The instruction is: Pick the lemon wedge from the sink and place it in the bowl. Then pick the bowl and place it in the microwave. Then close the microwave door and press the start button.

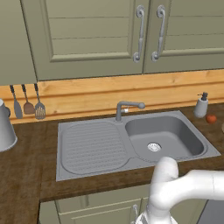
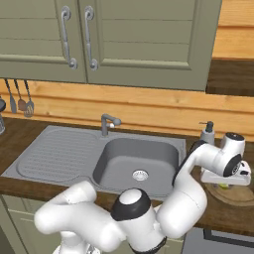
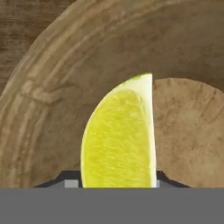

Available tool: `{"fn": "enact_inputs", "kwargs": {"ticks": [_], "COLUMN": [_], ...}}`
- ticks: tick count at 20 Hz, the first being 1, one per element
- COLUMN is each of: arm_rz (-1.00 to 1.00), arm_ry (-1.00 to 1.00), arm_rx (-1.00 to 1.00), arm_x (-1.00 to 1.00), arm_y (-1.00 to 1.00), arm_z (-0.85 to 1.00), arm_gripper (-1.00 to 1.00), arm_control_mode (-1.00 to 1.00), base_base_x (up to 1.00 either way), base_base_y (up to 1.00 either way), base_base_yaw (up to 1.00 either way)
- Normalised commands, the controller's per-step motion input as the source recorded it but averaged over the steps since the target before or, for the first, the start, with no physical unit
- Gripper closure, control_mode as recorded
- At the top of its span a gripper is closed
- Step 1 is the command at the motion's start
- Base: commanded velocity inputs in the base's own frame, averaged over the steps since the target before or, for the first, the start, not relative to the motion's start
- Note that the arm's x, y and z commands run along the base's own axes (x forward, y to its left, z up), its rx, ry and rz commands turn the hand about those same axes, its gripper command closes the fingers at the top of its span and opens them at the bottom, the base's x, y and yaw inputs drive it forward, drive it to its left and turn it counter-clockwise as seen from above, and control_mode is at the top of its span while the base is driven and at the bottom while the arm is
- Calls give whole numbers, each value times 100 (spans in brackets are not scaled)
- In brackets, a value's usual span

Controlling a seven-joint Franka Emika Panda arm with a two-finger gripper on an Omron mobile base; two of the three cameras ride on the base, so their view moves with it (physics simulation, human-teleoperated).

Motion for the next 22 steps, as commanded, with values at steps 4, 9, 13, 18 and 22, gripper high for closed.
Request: {"fn": "enact_inputs", "kwargs": {"ticks": [4, 9, 13, 18, 22], "arm_rz": [0, 0, 0, 0, -1], "arm_ry": [0, -16, -14, -4, 0], "arm_rx": [0, 0, -4, -13, -26], "arm_x": [-10, -30, -37, -28, 2], "arm_y": [5, 17, 54, 76, 77], "arm_z": [9, 30, 41, 26, 0], "arm_gripper": [-100, -100, -100, -100, -100], "arm_control_mode": [-100, -100, -100, -100, -100], "base_base_x": [0, 0, 0, 0, 0], "base_base_y": [0, 0, 0, 0, 0], "base_base_yaw": [0, 0, 0, 0, 0]}}
